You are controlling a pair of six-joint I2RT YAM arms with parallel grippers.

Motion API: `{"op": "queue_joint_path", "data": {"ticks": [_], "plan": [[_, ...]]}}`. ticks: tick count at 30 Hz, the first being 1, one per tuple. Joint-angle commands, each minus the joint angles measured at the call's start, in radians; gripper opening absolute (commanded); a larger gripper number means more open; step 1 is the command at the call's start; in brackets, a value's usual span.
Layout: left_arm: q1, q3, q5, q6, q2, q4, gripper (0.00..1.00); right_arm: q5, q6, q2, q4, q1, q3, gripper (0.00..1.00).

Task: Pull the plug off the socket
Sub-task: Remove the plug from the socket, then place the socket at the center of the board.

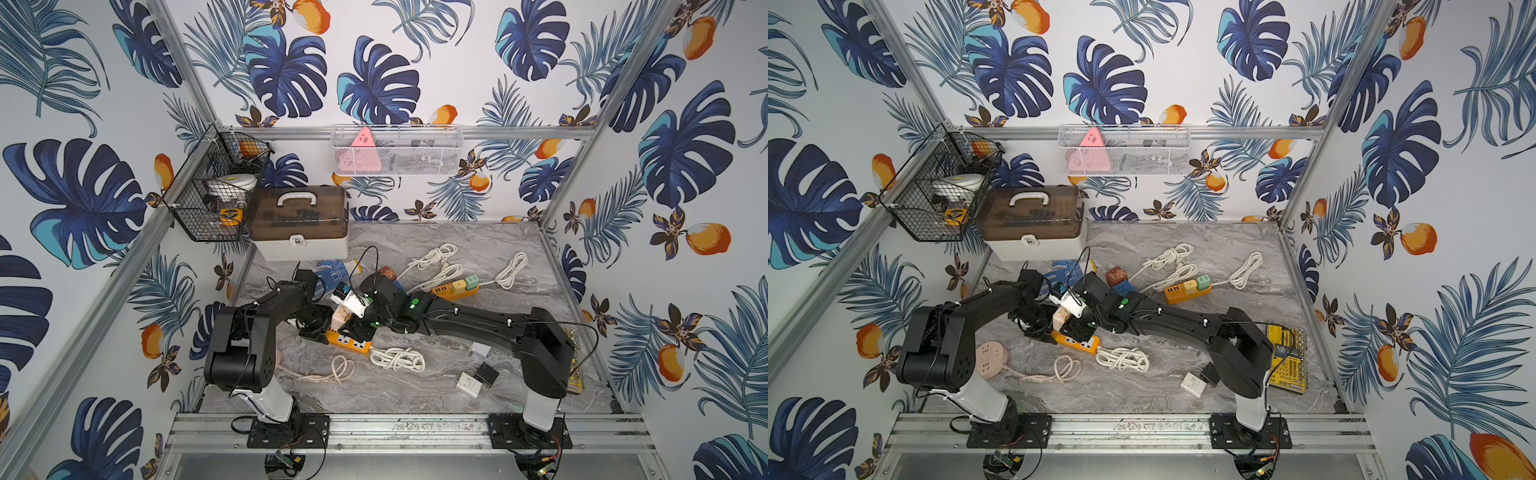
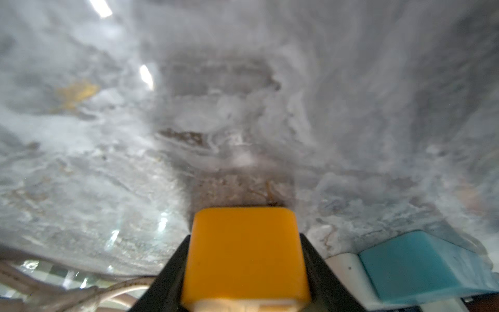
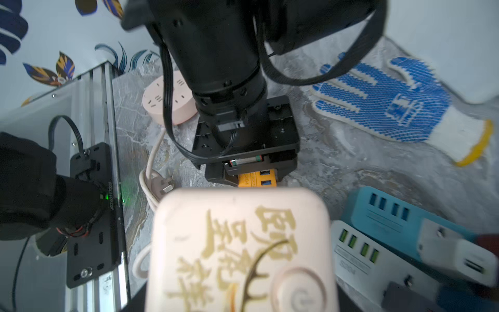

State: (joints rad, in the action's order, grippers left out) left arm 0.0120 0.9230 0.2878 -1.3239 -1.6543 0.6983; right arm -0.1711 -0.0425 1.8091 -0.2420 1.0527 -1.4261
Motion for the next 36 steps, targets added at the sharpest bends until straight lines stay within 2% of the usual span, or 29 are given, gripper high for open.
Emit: {"op": "queue_joint_path", "data": {"ticks": [1,14,19,27,33,36], "plan": [[0.034,0.031,-0.096,0.046,-0.010,-0.046,0.00,0.085,0.101,-0.085,-0.062,-0.013,0.034,0.18],[0.183,0.138,-0.103,0.185,-0.088,-0.048,0.00,0.199,0.249,-0.441,-0.332,-0.056,0.249,0.18],[0.257,0.212,-0.164,0.311,-0.113,0.026,0.00,0.258,0.330,-0.544,-0.428,-0.064,0.323,0.20],[0.375,0.240,-0.218,0.429,-0.129,0.050,0.00,0.347,0.510,-0.601,-0.589,-0.108,0.363,0.20],[0.389,0.272,-0.318,0.477,-0.136,0.085,0.00,0.358,0.620,-0.564,-0.753,-0.166,0.317,0.18],[0.406,0.273,-0.350,0.489,-0.136,0.086,0.00,0.323,0.653,-0.540,-0.807,-0.209,0.305,0.18]]}}
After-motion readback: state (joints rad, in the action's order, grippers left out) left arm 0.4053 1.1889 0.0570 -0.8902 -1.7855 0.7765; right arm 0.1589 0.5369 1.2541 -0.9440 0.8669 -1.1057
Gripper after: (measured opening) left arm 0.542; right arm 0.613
